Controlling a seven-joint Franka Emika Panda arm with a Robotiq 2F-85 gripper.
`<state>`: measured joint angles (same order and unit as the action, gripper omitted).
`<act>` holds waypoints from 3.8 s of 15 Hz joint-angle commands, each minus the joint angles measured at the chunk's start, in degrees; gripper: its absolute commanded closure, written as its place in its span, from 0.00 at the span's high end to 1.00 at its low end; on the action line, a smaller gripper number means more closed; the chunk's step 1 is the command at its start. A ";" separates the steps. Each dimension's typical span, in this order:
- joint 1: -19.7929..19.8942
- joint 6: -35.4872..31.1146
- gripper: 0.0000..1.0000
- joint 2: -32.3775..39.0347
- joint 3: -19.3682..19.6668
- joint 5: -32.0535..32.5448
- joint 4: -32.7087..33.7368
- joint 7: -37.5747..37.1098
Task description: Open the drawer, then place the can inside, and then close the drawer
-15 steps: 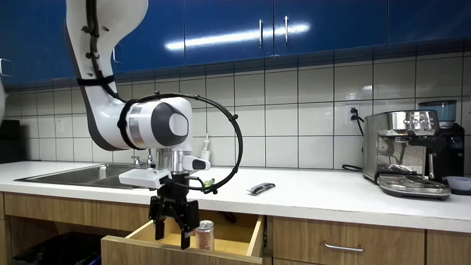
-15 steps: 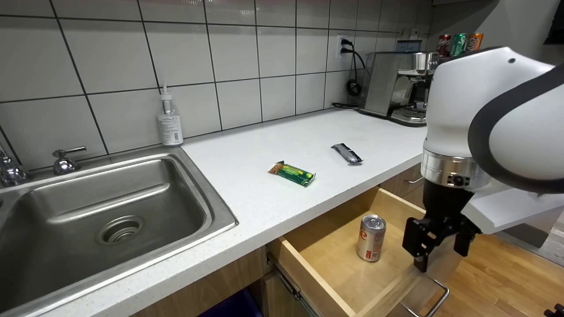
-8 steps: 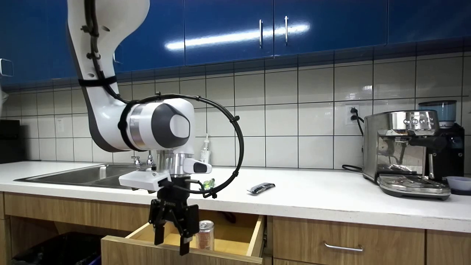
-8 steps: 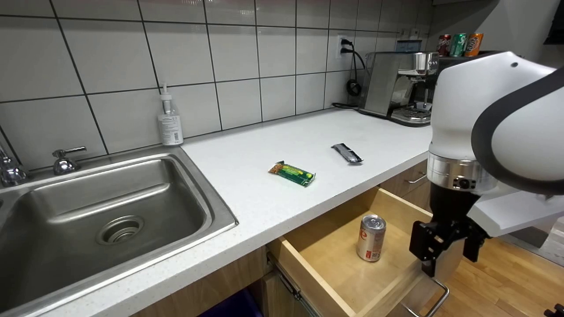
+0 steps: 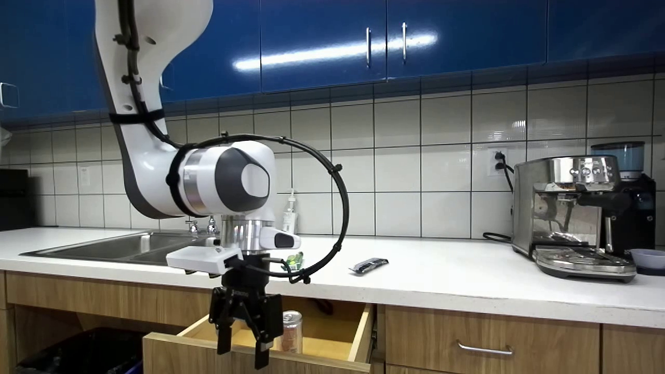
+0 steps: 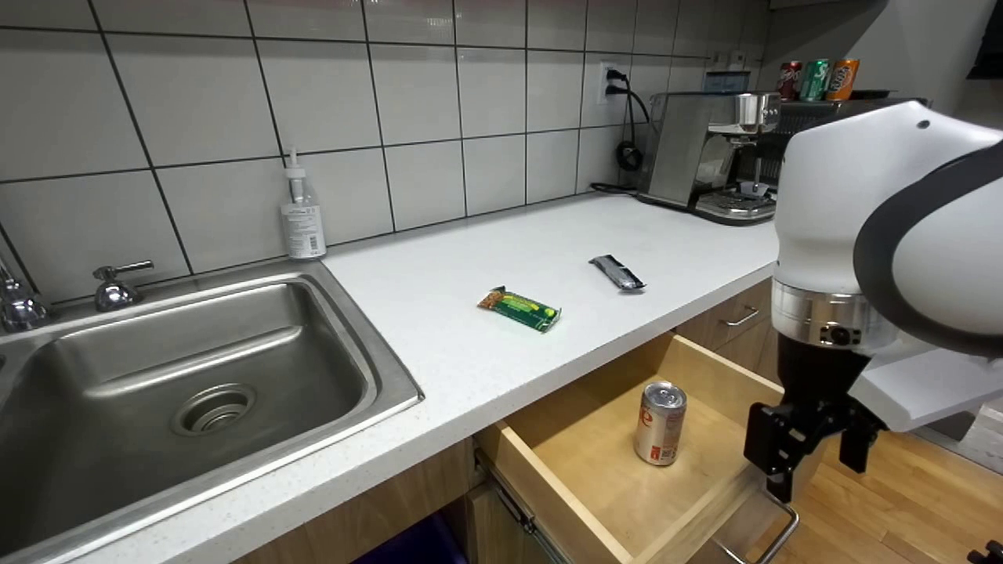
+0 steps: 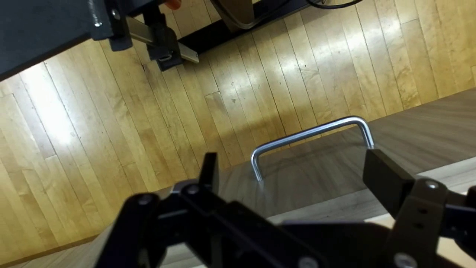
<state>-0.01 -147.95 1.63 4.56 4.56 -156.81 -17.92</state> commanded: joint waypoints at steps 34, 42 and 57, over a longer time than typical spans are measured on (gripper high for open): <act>4.40 -7.03 1.00 11.18 2.50 1.31 9.28 16.30; 4.47 -6.65 1.00 17.74 1.72 -2.49 18.14 17.24; 4.44 -6.45 1.00 27.05 0.16 -6.07 32.53 16.18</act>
<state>3.21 -154.87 25.55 6.14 -0.07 -129.61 -1.98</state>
